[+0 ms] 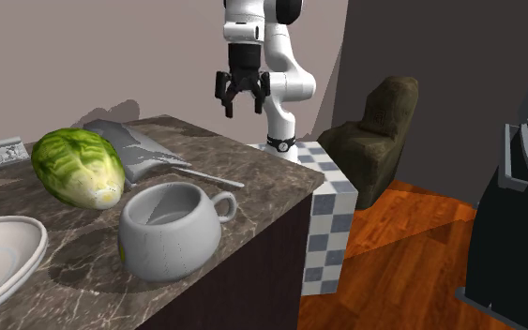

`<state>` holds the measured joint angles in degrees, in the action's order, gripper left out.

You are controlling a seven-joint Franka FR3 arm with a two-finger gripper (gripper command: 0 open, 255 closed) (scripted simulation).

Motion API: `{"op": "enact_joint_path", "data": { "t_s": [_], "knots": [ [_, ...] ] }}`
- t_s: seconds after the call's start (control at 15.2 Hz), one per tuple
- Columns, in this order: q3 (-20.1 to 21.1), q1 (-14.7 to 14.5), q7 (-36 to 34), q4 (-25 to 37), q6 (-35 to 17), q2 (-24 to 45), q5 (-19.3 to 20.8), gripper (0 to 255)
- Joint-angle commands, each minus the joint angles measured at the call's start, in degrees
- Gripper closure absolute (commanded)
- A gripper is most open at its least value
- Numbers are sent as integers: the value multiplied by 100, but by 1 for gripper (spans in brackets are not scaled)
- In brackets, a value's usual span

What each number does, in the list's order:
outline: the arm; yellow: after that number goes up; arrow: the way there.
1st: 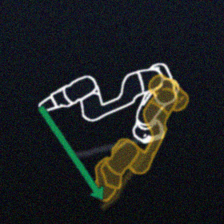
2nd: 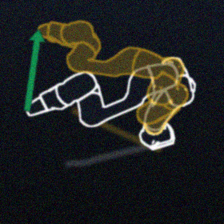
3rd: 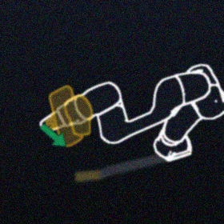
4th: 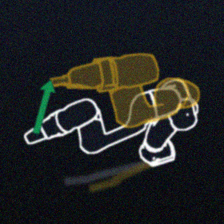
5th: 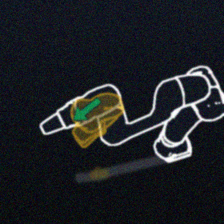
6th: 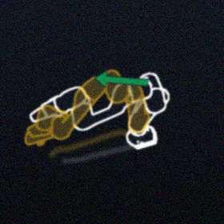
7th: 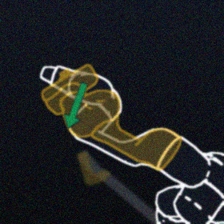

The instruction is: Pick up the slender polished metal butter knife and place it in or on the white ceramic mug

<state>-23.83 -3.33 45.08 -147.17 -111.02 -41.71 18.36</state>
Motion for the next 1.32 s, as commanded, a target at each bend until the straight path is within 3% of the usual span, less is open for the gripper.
{"op": "enact_joint_path", "data": {
  "t_s": [0.0,0.4,0.66,1.25],
  "knots": [
    [-338,-47,532,-4,-247,276,182,0],
    [-1372,-381,2076,261,-1063,1441,444,0],
    [-2097,-766,3237,593,-1661,2453,253,0],
    [-2398,-892,3501,358,-2419,3033,1,0]
  ]
}}
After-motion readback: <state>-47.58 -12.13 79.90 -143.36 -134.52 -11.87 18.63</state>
